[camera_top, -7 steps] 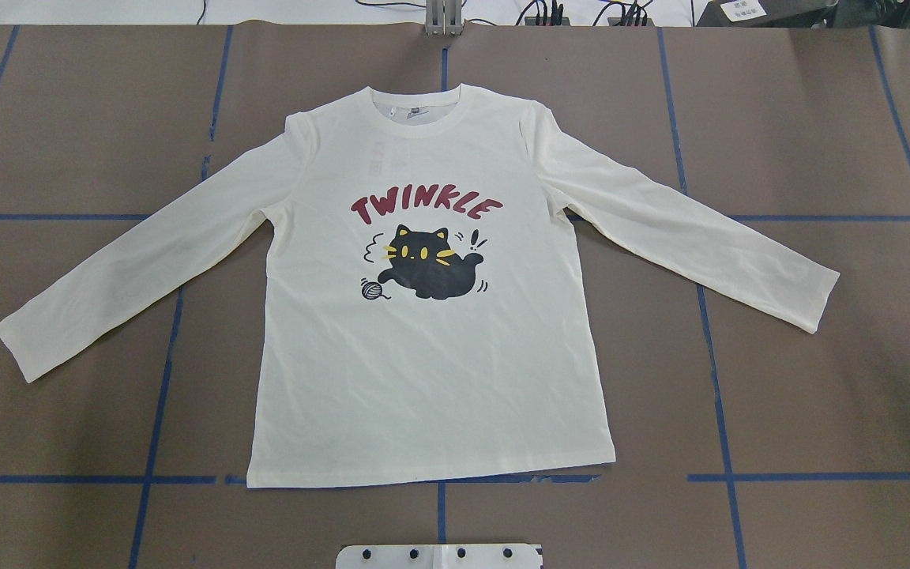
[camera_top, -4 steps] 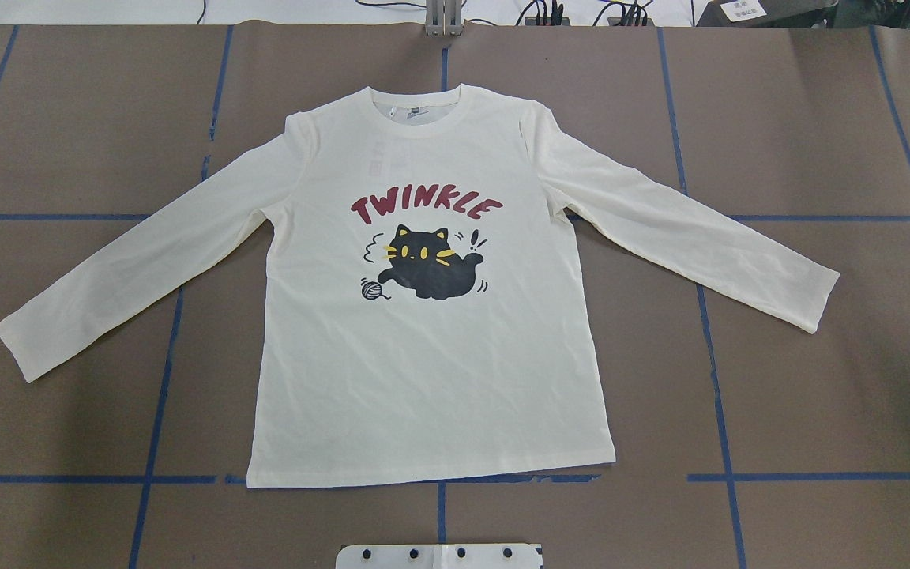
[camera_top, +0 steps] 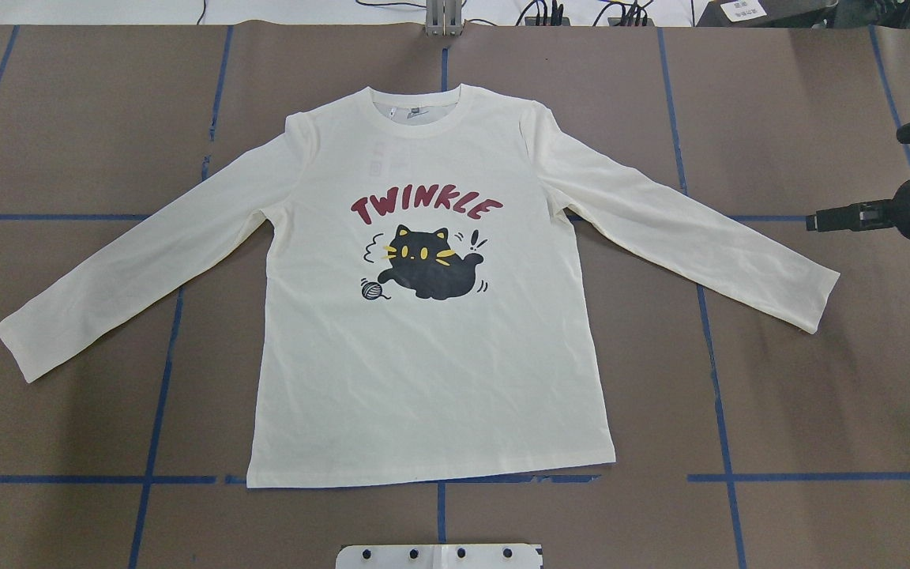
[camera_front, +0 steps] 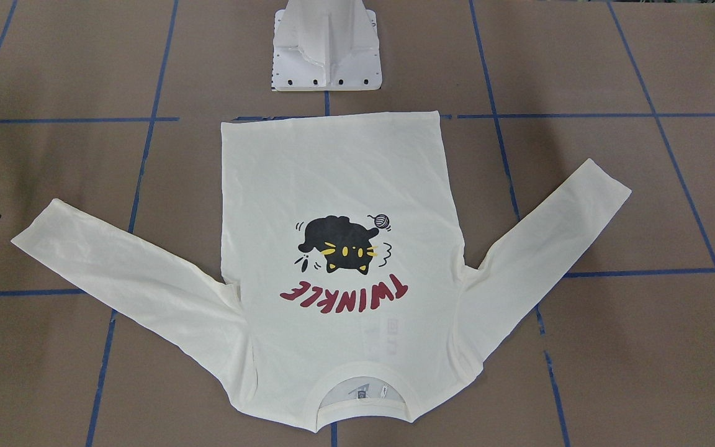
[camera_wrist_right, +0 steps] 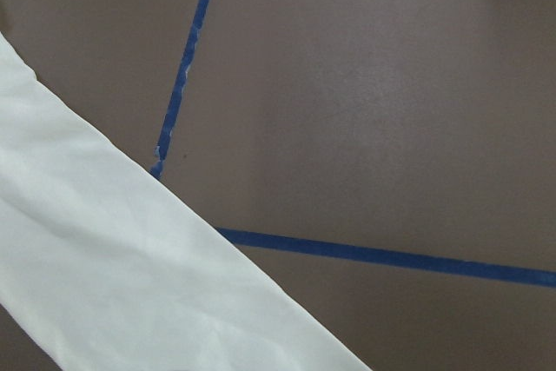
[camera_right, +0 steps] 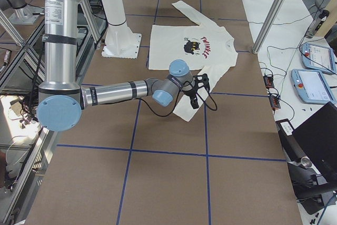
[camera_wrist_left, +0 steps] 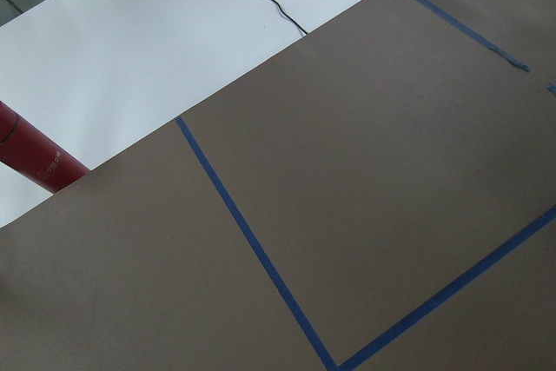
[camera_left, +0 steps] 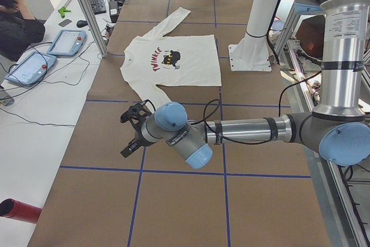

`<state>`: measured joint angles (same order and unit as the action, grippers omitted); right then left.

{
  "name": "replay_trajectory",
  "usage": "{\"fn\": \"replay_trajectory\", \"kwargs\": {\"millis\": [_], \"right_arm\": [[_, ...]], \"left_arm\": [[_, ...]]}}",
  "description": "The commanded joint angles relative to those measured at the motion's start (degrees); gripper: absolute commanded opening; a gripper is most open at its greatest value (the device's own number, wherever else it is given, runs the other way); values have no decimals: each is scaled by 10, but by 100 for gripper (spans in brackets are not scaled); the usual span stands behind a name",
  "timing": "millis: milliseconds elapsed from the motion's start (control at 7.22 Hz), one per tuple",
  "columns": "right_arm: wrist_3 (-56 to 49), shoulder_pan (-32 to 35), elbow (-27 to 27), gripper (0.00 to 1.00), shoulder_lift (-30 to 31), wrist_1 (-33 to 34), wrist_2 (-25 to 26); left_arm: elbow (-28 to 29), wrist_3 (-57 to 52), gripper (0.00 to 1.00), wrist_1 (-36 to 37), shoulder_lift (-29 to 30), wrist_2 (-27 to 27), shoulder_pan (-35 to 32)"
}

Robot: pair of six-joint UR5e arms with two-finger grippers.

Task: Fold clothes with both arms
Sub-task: 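Move the right gripper down to the cuff of the nearby sleeve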

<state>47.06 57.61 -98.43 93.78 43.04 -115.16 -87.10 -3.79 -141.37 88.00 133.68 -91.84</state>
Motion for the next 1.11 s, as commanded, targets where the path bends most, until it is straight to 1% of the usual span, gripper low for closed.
{"fn": "replay_trajectory", "kwargs": {"millis": [0,138,415,692,969], "right_arm": [[22,-33,88,90,2,-133,27],[22,-29,131,87,-2,-174,23],[34,-26,139,82,7,-178,23],[34,-26,148,77,10,-178,25],[34,-26,152,74,14,-180,26]], "left_arm": [[-3,0,100,-8,-4,0,0],[-3,0,100,-8,-4,0,0],[0,2,100,-25,-6,0,0],[1,0,100,-25,-6,0,0],[1,2,100,-26,-6,0,0]]}}
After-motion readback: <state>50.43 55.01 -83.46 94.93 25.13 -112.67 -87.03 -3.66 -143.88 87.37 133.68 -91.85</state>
